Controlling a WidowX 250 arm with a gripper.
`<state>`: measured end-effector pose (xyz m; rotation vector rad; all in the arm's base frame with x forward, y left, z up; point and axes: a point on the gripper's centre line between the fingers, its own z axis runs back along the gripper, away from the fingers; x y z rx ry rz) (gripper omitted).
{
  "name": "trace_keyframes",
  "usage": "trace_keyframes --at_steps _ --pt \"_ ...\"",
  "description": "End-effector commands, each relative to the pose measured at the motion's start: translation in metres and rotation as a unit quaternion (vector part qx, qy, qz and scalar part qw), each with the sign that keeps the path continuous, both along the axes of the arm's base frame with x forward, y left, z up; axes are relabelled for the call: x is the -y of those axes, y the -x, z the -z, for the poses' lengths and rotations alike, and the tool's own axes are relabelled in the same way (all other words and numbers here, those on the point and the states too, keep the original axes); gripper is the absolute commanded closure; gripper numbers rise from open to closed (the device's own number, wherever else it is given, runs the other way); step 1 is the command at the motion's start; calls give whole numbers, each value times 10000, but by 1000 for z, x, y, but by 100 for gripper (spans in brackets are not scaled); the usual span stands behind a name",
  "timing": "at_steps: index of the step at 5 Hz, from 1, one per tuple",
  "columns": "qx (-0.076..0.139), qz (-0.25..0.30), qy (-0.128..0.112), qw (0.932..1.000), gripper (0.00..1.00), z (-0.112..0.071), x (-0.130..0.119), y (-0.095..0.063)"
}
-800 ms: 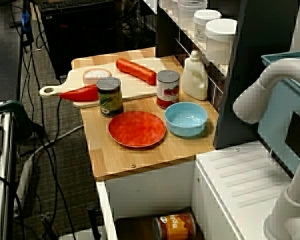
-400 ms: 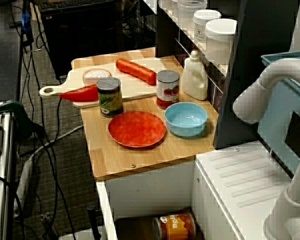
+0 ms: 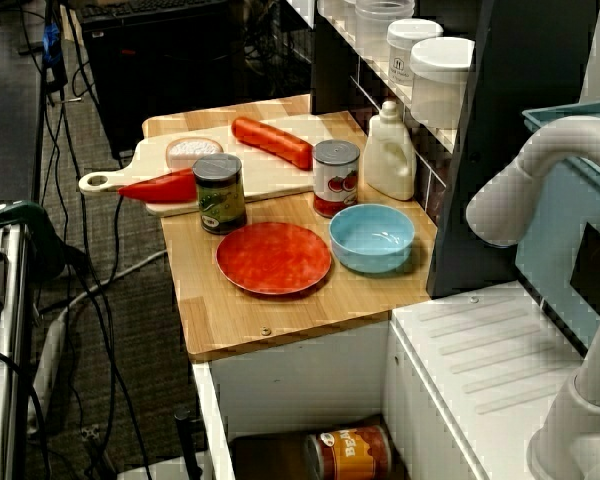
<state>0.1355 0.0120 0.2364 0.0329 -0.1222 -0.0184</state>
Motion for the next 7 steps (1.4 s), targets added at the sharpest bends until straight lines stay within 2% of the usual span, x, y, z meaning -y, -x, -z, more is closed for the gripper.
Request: trace_keyframes --at_steps 1,2,3,4,5,6,7 --pt "-74 -55 -286 9995 0 20 -47 -25" --pt "-79 -284 -367 9989 0 33 -80 -36" --pt "9 -395 -363 9986 0 40 -94 -42" --pt "249 -380 -388 9982 0 46 -96 -49" --pt "367 -289 -232 9986 0 49 -90 -57" --pt "423 -97 -88 9990 0 45 -80 -68" --pt "450 172 148 9987 0 33 -74 -91"
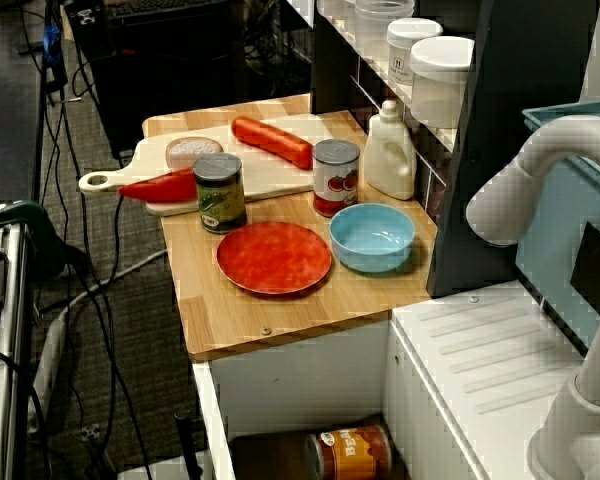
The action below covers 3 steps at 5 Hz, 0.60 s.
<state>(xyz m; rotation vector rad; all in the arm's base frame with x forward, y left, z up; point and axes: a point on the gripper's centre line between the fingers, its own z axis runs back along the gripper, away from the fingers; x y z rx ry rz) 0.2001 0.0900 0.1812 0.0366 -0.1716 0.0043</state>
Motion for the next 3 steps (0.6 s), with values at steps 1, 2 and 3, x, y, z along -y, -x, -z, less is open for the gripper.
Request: trace_keyframes --at_steps 1,2,3 --pt "141 351 156 9992 0 -21 -7 -38" --pt "47 265 109 9996 0 -13 -27 -46" --pt "138 -94 -227 9996 0 -10 -43 -47"
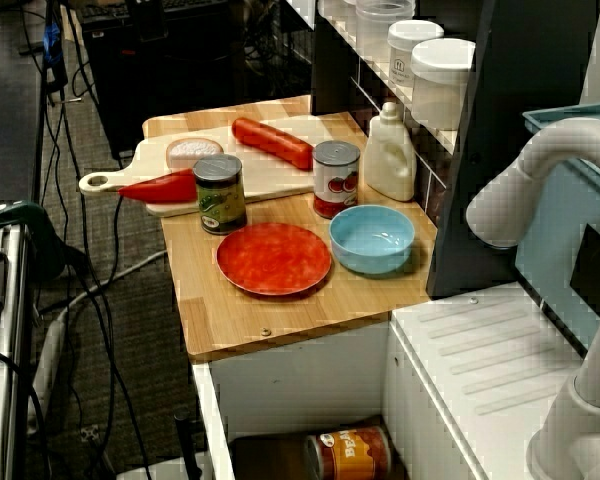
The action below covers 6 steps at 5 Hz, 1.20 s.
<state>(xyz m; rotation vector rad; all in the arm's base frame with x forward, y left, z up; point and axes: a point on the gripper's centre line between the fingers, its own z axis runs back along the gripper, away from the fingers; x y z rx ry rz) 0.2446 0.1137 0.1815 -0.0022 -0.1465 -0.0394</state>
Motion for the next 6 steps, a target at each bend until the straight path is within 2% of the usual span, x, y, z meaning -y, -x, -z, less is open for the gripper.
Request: trace_keyframes --at_steps 1,2,3,6 --pt "377 -546 -658 9956 0 0 -24 -2" --pt "301 -582 -620 9959 0 10 -26 -2" --pt "121 -618 -479 9969 0 8 -24 -2" --pt "121 -618 -479 9969 0 8 -24 -2"
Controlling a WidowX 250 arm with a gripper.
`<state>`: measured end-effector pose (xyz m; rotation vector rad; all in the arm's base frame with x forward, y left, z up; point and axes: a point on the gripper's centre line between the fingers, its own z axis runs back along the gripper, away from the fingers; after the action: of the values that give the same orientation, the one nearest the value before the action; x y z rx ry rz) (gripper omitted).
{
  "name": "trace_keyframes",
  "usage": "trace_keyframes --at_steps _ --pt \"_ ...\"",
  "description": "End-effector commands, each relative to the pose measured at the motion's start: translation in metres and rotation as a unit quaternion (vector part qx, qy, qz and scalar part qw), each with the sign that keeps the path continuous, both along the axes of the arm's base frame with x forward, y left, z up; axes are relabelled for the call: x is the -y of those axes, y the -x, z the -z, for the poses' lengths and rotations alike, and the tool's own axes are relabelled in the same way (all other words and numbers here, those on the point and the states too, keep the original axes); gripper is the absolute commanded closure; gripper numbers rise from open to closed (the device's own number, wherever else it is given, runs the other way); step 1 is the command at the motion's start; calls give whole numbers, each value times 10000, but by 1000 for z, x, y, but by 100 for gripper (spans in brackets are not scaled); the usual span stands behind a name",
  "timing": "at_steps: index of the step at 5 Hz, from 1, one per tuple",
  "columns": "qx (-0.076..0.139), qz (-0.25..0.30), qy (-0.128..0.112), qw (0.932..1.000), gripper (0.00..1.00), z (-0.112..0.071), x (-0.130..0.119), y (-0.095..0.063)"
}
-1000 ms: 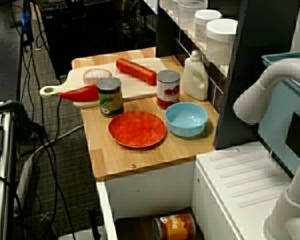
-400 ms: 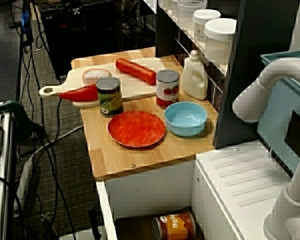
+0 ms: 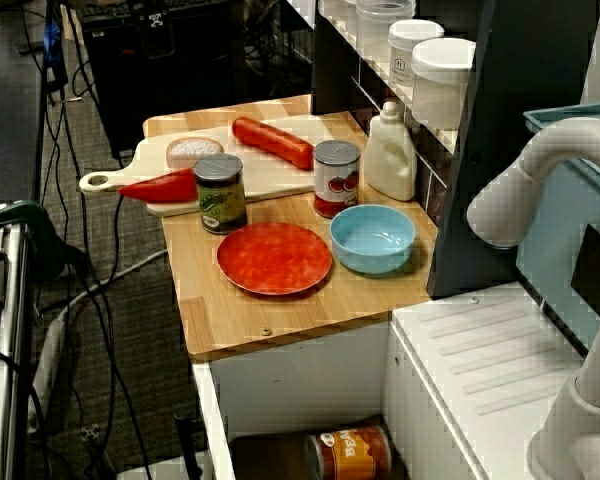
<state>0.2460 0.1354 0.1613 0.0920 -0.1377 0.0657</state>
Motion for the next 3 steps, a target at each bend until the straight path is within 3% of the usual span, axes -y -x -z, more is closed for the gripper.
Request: trace_keyframes --at_steps 1,2,3 --pt "155 -54 -56 9999 0 -12 -3 -1" --pt "55 -97 -19 9999 0 16 4 -1" --pt "76 -169 -102 9998 0 24 10 -3"
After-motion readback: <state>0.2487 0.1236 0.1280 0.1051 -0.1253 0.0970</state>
